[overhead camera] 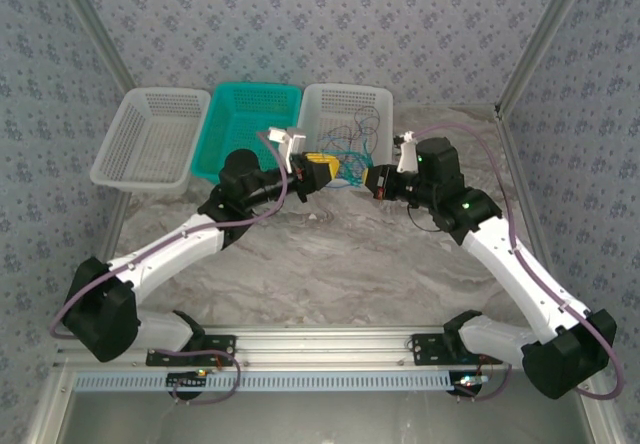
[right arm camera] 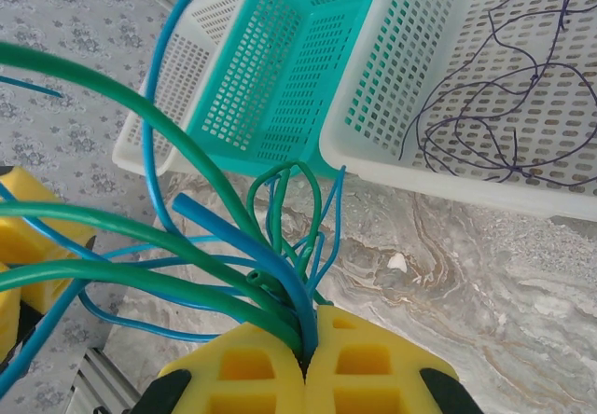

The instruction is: Untangle the cables

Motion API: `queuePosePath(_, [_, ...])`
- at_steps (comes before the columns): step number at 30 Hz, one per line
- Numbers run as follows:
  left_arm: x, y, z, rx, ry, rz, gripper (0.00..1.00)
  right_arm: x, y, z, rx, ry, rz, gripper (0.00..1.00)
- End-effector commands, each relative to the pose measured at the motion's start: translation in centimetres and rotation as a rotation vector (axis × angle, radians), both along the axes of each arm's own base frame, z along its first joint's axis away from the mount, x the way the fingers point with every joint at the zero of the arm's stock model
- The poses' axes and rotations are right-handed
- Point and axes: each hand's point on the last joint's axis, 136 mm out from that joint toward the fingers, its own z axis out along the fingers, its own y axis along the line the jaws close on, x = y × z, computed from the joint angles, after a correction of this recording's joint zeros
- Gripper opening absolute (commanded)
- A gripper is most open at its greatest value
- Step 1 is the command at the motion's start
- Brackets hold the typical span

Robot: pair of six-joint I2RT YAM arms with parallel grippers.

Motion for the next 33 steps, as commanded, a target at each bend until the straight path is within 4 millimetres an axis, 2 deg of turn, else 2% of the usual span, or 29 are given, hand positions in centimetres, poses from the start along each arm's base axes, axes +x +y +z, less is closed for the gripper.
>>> queuePosePath(1, [-0.3, 0.2, 2.4, -0.056, -0.064, 0.005, 0.0, -0.2, 0.3, 2.6, 0.04, -0.057, 0.009, 0.0])
queuePosePath(4, [-0.3, 0.7, 3.2, -0.072, -0.082, 0.028, 0.0, -0.1, -0.1, 1.8, 0.01, -0.05, -0.011, 0.0])
queuePosePath(7, [-0.3, 1.6, 4.0, -0.081, -0.095, 0.076, 0.0, 0.6, -1.9, 0.1, -0.066, -0.034, -0.102, 0.01])
queuePosePath(13, [-0.4, 4.5, 6.0, -0.084, -0.121, 0.184, 0.0, 1.2, -9.7, -6.7, -0.275, 0.11, -0.397, 0.04])
queuePosePath(16, [-0.8, 5.7, 7.1, -0.09, -0.139, 0.211, 0.0, 0.7, -13.2, -10.1, -0.279, 0.221, -0.5, 0.04])
queuePosePath(19, [-1.1, 6.6, 8.0, -0.089, -0.156, 0.234, 0.0, -0.2, -15.2, -13.1, -0.222, 0.324, -0.559, 0.05])
queuePosePath(25, [-1.1, 7.8, 8.8, -0.088, -0.171, 0.274, 0.0, -1.4, -18.0, -16.3, -0.122, 0.415, -0.657, 0.06])
queuePosePath(29, [0.2, 9.7, 9.4, -0.066, -0.135, 0.358, 0.0, -2.1, -19.9, -17.7, -0.051, 0.461, -0.748, 0.04])
queuePosePath(33, [1.3, 12.5, 11.9, -0.09, -0.171, 0.434, 0.0, -3.5, -22.1, -19.1, -0.045, 0.508, -0.872, 0.03])
